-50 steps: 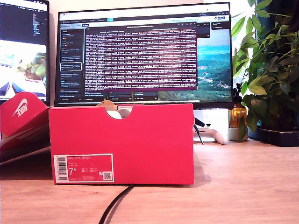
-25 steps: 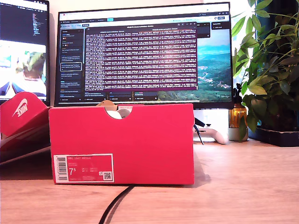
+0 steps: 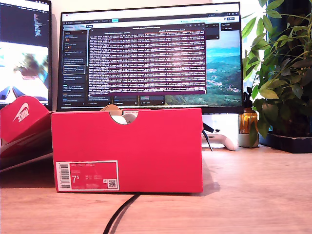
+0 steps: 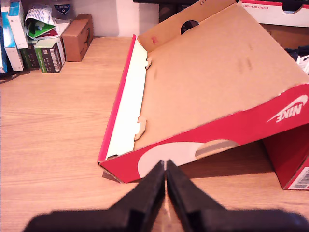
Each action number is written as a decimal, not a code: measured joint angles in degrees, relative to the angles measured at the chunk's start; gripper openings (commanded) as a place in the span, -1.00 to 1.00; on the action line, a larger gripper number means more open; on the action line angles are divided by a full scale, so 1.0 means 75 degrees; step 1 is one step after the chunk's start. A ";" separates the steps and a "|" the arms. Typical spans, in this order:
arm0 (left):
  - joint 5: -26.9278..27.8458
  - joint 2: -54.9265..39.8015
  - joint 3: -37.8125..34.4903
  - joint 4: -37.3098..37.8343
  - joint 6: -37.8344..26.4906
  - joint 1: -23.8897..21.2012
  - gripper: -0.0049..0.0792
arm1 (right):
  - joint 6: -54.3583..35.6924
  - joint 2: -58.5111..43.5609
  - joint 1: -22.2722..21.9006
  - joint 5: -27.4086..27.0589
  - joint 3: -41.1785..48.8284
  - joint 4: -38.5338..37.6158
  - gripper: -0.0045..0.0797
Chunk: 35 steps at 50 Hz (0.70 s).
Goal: Pack the blue shoes by picking the first shoe and placing it inside the red shoebox, left side, then picking and rotating the second shoe and placing it in the shoebox
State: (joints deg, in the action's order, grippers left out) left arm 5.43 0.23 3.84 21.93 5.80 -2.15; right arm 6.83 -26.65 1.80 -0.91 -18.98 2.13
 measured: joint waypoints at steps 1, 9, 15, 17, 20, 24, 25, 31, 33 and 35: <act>0.0000 0.0000 0.0000 0.0000 0.0000 0.0000 -0.93 | 0.0073 0.0044 -0.0003 0.0000 0.0017 0.0015 -0.92; 0.0000 0.0000 0.0000 0.0000 0.0000 0.0000 -0.93 | 0.0125 0.0533 -0.0096 0.0006 0.0309 0.0280 -0.92; 0.0000 0.0000 0.0000 0.0000 0.0000 0.0000 -0.93 | 0.0758 0.0956 -0.0213 0.0003 0.0691 0.0297 -0.92; -0.0003 0.0000 0.0000 0.0000 0.0003 0.0000 -0.93 | 0.0953 0.1096 -0.0256 0.0003 0.0857 0.0297 -0.92; 0.0000 0.0000 0.0000 0.0000 0.0000 0.0000 -0.93 | 0.1090 0.1265 -0.0297 0.0003 0.1075 0.0312 -0.92; 0.0000 0.0000 0.0000 0.0000 0.0003 0.0000 -0.93 | 0.1090 0.1390 -0.0309 0.0003 0.1332 0.0312 -0.92; -0.0003 0.0000 0.0000 0.0000 0.0000 0.0000 -0.93 | 0.1081 0.1411 -0.0318 0.0003 0.1393 0.0306 -0.92; 0.0000 0.0000 0.0000 0.0000 0.0000 0.0000 -0.93 | 0.0603 0.1661 -0.0332 0.0006 0.1868 0.0192 -0.92; 0.0000 0.0000 0.0000 0.0000 0.0000 0.0000 -0.93 | 0.0504 0.1769 -0.0332 0.0041 0.2008 0.0134 -0.92; 0.0000 0.0000 0.0000 0.0000 0.0003 0.0000 -0.93 | -0.0020 0.1883 -0.0332 0.0102 0.2113 0.0096 -0.92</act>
State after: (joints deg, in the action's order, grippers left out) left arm 5.43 0.23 3.84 21.93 5.82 -2.15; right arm 6.68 -12.53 -0.69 -0.14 -3.14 2.85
